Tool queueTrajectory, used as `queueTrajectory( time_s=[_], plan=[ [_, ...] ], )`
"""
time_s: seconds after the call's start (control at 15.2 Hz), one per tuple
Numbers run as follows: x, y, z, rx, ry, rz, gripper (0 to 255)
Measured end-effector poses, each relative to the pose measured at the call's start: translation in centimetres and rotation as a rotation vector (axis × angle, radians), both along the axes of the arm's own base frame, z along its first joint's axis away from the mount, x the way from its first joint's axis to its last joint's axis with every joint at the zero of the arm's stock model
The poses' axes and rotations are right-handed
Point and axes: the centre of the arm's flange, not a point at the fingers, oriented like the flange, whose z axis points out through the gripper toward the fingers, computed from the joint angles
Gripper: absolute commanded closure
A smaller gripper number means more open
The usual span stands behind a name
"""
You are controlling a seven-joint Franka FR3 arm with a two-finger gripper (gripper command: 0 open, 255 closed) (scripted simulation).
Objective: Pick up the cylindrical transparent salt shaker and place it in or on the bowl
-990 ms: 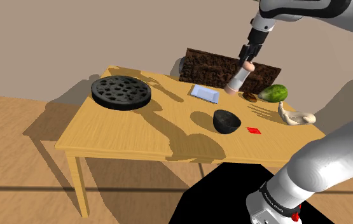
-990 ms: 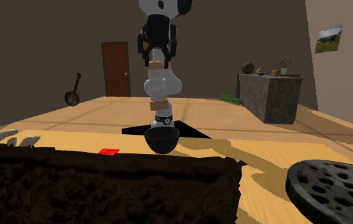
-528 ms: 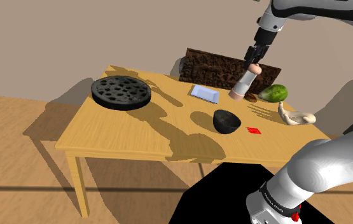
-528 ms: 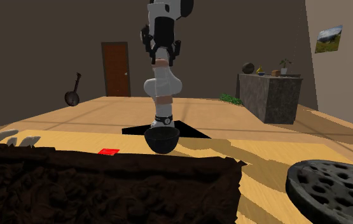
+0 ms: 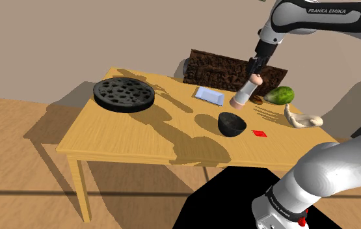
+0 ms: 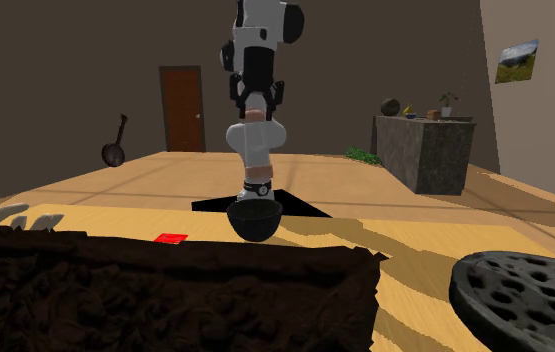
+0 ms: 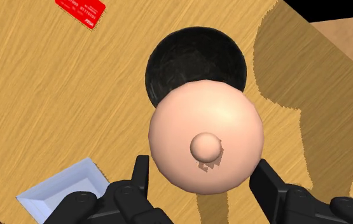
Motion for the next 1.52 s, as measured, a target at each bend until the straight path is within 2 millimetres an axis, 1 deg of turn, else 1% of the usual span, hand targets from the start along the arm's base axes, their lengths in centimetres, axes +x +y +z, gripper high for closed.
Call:
queueTrajectory(
  time_s=[1.06,1.19,1.52],
  plan=[
    [-0.1,0.0,-8.3,0.0,0.0,0.0,255],
    [-0.1,0.0,-8.7,0.0,0.0,0.0,255],
    [-0.1,0.0,-8.8,0.0,0.0,0.0,255]
  ],
)
